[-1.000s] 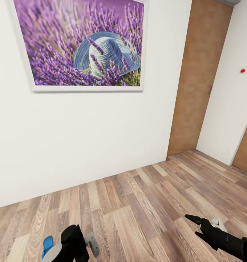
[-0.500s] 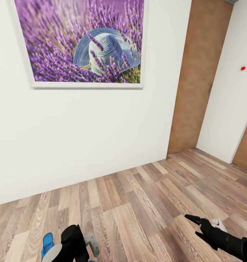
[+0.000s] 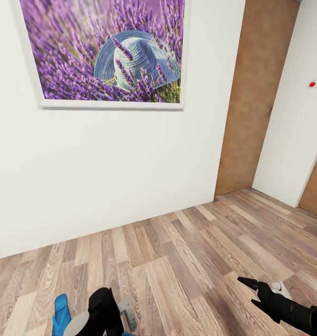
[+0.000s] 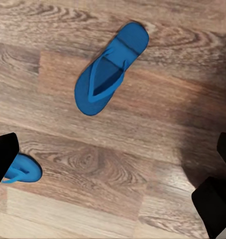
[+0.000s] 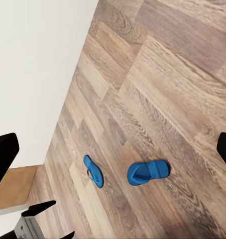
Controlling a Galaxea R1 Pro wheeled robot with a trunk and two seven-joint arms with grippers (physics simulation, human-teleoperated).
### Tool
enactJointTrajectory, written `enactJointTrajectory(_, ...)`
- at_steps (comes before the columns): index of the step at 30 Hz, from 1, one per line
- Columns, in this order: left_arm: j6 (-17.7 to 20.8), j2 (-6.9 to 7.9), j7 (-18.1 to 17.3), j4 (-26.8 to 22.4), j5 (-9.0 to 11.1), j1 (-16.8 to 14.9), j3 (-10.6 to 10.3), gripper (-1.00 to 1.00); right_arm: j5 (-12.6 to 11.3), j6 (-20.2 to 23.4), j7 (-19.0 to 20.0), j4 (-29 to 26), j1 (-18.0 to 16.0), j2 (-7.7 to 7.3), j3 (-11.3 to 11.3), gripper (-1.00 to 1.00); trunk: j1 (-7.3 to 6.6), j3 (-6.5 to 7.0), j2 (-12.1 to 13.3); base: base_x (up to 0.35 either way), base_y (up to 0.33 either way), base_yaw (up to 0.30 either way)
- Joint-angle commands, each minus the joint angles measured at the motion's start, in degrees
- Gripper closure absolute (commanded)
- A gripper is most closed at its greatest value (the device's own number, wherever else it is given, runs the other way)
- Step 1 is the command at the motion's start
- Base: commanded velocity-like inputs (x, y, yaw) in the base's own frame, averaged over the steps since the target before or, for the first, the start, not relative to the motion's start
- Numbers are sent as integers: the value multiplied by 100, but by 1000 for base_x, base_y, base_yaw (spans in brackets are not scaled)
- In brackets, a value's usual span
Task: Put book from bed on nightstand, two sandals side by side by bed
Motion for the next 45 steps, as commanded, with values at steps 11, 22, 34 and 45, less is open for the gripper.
enactJointTrajectory(11, 31, 2, -23, -10, 0, 1, -60, -100, 0, 26, -10, 62, -4, 0, 14, -100, 241, -204, -445, 0, 0, 0)
enactJointTrajectory(22, 30, -7, -43, -355, -168, -7, -174, -100, 0, 32, 5, 77, -4, 0, 7, -100, 425, -414, -770, 0, 0, 0)
enactJointTrajectory(34, 18, 3, -45, -629, -930, -66, -248, -100, 0, 35, 1, 77, -1, 0, 15, -100, 456, -680, -786, 0, 0, 0)
enactJointTrajectory(45, -272, -18, -41, -691, -1202, -160, -269, -100, -6, 35, 7, 82, -1, 0, 7, -100, 484, -924, -801, 0, 0, 0)
